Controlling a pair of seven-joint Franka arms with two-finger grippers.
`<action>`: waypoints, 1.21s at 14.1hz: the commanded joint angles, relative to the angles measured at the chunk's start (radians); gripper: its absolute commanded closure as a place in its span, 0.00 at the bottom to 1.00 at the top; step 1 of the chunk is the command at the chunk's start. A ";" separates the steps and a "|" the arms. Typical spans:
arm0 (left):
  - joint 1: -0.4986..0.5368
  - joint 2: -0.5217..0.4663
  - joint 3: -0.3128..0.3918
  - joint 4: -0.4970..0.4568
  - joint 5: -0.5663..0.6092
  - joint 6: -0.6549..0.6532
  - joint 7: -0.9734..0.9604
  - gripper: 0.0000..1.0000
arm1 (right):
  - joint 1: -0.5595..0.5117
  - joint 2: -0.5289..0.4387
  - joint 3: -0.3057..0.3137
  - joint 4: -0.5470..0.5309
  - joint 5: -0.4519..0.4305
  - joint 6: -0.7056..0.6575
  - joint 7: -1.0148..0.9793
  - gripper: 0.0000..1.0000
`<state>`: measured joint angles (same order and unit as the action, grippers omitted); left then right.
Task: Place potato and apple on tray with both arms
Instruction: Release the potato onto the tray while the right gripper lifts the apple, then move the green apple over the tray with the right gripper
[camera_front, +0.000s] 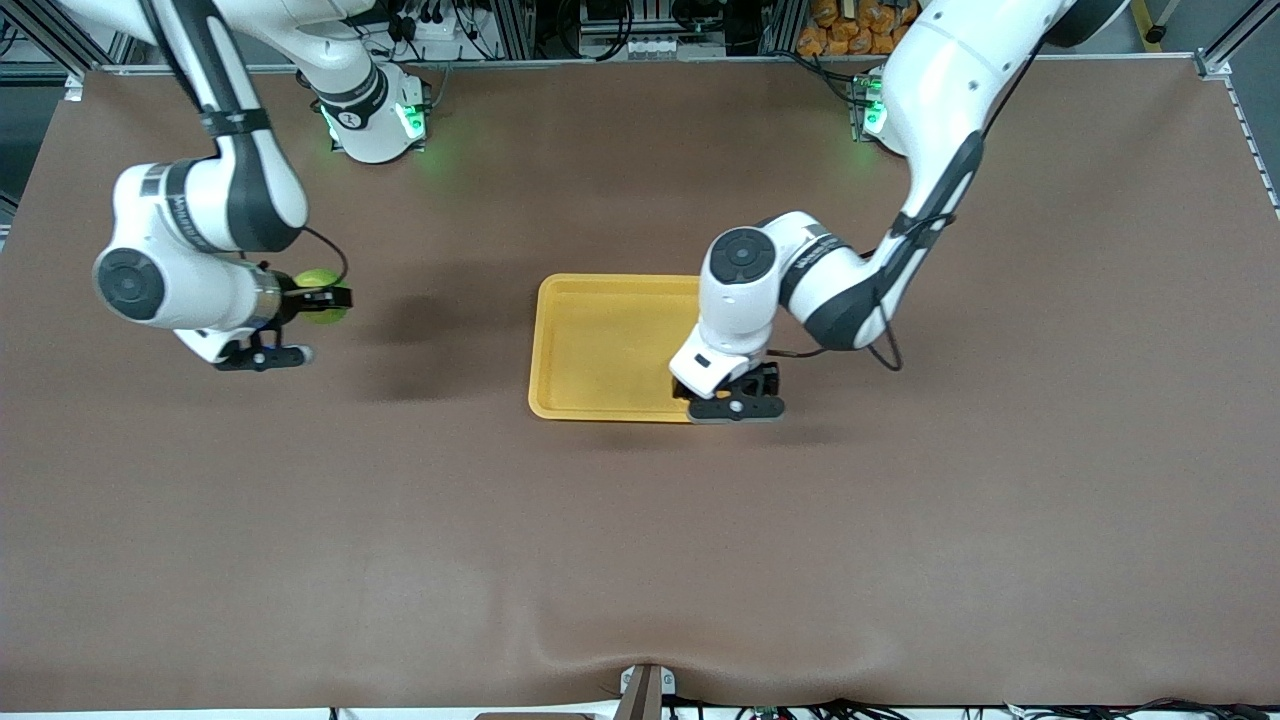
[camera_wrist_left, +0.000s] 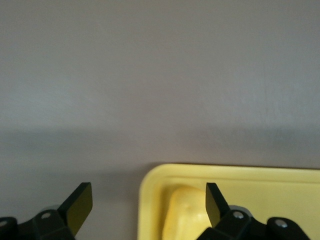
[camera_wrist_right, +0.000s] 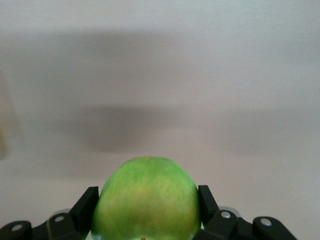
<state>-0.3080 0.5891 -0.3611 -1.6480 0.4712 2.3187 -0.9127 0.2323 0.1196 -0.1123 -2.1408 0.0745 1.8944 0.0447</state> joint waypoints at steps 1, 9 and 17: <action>0.072 -0.096 -0.021 -0.015 -0.093 -0.071 0.118 0.00 | 0.097 -0.024 -0.012 0.016 0.028 -0.021 0.114 1.00; 0.202 -0.244 -0.021 0.128 -0.270 -0.431 0.373 0.00 | 0.271 0.009 -0.013 0.087 0.108 -0.005 0.340 1.00; 0.339 -0.376 -0.016 0.135 -0.278 -0.605 0.483 0.00 | 0.427 0.109 -0.013 0.090 0.194 0.193 0.542 1.00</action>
<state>0.0028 0.2575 -0.3696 -1.5064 0.2119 1.7550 -0.4554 0.6175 0.1941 -0.1125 -2.0779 0.2402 2.0581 0.5245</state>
